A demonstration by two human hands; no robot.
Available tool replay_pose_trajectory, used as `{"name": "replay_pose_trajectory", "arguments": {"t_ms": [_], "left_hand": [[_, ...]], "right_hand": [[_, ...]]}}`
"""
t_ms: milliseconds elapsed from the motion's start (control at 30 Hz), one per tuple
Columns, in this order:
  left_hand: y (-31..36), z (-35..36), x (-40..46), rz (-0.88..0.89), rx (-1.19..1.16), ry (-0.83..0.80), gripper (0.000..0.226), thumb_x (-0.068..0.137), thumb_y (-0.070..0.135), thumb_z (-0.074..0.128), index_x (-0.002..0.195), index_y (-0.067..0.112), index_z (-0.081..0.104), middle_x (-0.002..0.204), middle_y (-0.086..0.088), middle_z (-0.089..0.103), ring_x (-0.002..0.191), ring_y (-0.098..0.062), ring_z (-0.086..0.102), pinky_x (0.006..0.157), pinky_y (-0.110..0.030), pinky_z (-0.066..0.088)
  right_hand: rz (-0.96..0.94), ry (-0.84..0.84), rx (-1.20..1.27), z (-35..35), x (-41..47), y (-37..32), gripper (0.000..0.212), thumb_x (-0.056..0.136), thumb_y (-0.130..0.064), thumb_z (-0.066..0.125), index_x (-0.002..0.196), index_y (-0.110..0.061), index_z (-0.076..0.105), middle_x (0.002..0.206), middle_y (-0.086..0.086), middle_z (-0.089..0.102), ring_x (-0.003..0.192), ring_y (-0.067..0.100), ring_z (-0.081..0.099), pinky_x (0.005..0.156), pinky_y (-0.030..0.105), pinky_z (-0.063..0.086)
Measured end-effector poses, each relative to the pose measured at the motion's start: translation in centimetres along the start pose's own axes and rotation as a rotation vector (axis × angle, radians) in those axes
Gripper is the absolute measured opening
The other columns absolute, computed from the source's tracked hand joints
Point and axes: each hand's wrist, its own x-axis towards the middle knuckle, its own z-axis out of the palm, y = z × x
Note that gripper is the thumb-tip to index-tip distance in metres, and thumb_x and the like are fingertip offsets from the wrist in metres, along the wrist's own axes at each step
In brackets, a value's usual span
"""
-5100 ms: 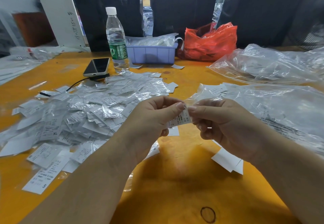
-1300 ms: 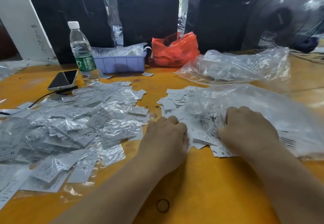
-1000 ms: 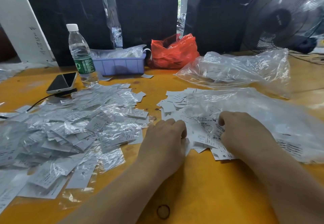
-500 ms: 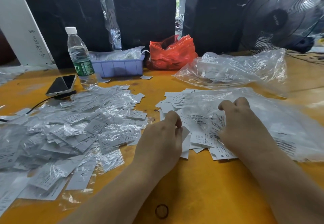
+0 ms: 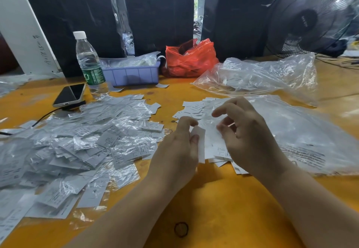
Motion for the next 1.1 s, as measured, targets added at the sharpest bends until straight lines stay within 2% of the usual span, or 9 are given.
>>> {"name": "replay_pose_trajectory", "arguments": {"t_ms": [133, 233, 333, 400, 567, 733, 800, 933, 1100], "left_hand": [[-0.3, -0.7, 0.2, -0.059, -0.035, -0.022, 0.031, 0.097, 0.025, 0.051, 0.125, 0.036, 0.041, 0.09, 0.008, 0.058, 0.074, -0.008, 0.055, 0.057, -0.026, 0.037], [-0.6, -1.6, 0.7, -0.103, -0.064, 0.01, 0.022, 0.092, 0.021, 0.058, 0.11, 0.032, 0.053, 0.089, 0.015, 0.06, 0.074, -0.001, 0.057, 0.054, -0.016, 0.041], [-0.9, -2.8, 1.1, -0.158, -0.1, 0.038, 0.005, 0.087, 0.017, 0.061, 0.087, 0.023, 0.062, 0.078, 0.009, 0.063, 0.071, -0.01, 0.059, 0.058, -0.027, 0.046], [-1.0, -3.6, 1.2, -0.193, -0.135, 0.033, 0.007, 0.085, 0.015, 0.062, 0.079, 0.019, 0.063, 0.073, 0.004, 0.063, 0.069, -0.017, 0.058, 0.057, -0.031, 0.045], [-2.4, -5.1, 0.4, -0.274, -0.215, 0.051, 0.008, 0.091, 0.02, 0.06, 0.086, 0.015, 0.064, 0.072, -0.004, 0.058, 0.064, -0.017, 0.049, 0.059, -0.034, 0.039], [-3.6, -6.2, -0.4, -0.201, -0.101, 0.141, 0.025, 0.098, 0.041, 0.051, 0.08, 0.026, 0.06, 0.051, 0.013, 0.05, 0.046, -0.006, 0.043, 0.045, -0.021, 0.028], [-3.8, -6.5, -0.1, -0.2, -0.134, 0.183, 0.023, 0.099, 0.038, 0.051, 0.081, 0.028, 0.062, 0.046, 0.011, 0.048, 0.042, -0.007, 0.042, 0.041, -0.019, 0.027], [-4.4, -6.5, 0.0, -0.204, -0.139, 0.203, 0.025, 0.1, 0.031, 0.048, 0.079, 0.031, 0.062, 0.052, 0.001, 0.053, 0.044, -0.01, 0.043, 0.046, -0.028, 0.035], [-4.0, -6.7, -0.2, -0.18, -0.158, 0.223, 0.022, 0.098, 0.029, 0.052, 0.085, 0.03, 0.07, 0.044, 0.008, 0.045, 0.041, -0.007, 0.039, 0.042, -0.018, 0.029]], "right_hand": [[0.066, -0.035, 0.136, 0.4, 0.4, -1.0, 0.03, 0.089, 0.005, 0.061, 0.097, -0.024, 0.059, 0.104, -0.007, 0.053, 0.084, 0.008, 0.06, 0.072, 0.029, 0.055], [0.108, -0.057, 0.208, 0.7, 0.9, -2.0, 0.035, 0.089, 0.005, 0.06, 0.098, -0.029, 0.058, 0.103, -0.008, 0.055, 0.084, 0.008, 0.062, 0.074, 0.031, 0.057], [0.223, -0.117, 0.346, 1.1, 1.8, -2.8, 0.044, 0.085, 0.006, 0.061, 0.098, -0.036, 0.056, 0.106, -0.001, 0.059, 0.085, 0.008, 0.065, 0.075, 0.035, 0.059], [0.315, -0.154, 0.45, 1.3, 2.7, -3.2, 0.046, 0.08, 0.008, 0.064, 0.102, -0.032, 0.058, 0.11, 0.002, 0.06, 0.084, 0.01, 0.069, 0.075, 0.036, 0.06], [0.497, -0.195, 0.725, 3.2, 5.5, -4.1, 0.041, 0.077, 0.014, 0.066, 0.102, -0.019, 0.06, 0.107, 0.009, 0.061, 0.079, 0.015, 0.072, 0.068, 0.026, 0.06], [0.601, -0.226, 0.945, 5.4, 5.5, -3.6, 0.02, 0.083, 0.008, 0.066, 0.096, -0.007, 0.063, 0.087, 0.01, 0.065, 0.071, 0.017, 0.07, 0.061, 0.025, 0.055], [0.647, -0.203, 0.972, 5.6, 5.1, -3.1, 0.014, 0.085, 0.005, 0.066, 0.092, -0.006, 0.064, 0.078, 0.008, 0.066, 0.064, 0.016, 0.069, 0.055, 0.025, 0.054], [0.629, -0.196, 0.939, 4.9, 4.4, -2.5, 0.01, 0.082, -0.004, 0.07, 0.09, -0.008, 0.067, 0.067, 0.004, 0.065, 0.058, 0.015, 0.063, 0.047, 0.024, 0.05], [0.607, -0.25, 0.94, 5.1, 4.2, -2.8, 0.018, 0.071, -0.015, 0.073, 0.086, -0.008, 0.066, 0.056, 0.0, 0.054, 0.046, 0.012, 0.048, 0.044, 0.024, 0.046]]}}
